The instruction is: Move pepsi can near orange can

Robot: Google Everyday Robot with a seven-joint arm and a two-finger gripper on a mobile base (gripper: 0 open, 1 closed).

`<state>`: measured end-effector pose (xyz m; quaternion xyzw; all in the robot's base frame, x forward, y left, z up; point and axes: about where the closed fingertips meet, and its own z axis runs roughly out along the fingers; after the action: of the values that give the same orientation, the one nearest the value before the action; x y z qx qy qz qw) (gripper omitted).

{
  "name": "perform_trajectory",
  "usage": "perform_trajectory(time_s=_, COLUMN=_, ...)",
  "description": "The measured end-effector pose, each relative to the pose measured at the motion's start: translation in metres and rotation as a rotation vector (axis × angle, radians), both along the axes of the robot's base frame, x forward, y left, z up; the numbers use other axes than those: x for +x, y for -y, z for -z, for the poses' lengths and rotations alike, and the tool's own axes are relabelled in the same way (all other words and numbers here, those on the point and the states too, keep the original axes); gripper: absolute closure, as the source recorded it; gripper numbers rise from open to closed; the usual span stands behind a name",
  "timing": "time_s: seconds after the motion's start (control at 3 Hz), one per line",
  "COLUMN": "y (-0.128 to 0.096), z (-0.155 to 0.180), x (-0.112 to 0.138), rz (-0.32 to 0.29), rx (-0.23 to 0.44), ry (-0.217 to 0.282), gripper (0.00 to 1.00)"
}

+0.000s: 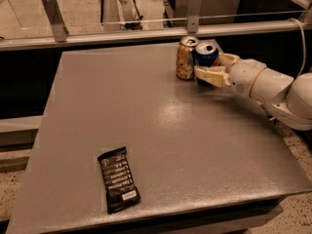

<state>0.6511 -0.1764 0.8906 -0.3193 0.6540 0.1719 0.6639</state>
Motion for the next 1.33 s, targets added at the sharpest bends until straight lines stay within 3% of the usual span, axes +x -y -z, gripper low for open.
perform_trajectory(time_s=0.67, y=-0.006, z=0.013, x=0.002, rz=-0.02, rx=0.024, ry=-0.057, gripper=0.04)
perform_trajectory(time_s=1.33, y=0.007, z=0.016, x=-0.022, rz=-0.024, rx=-0.029, ry=-0.075, gripper=0.0)
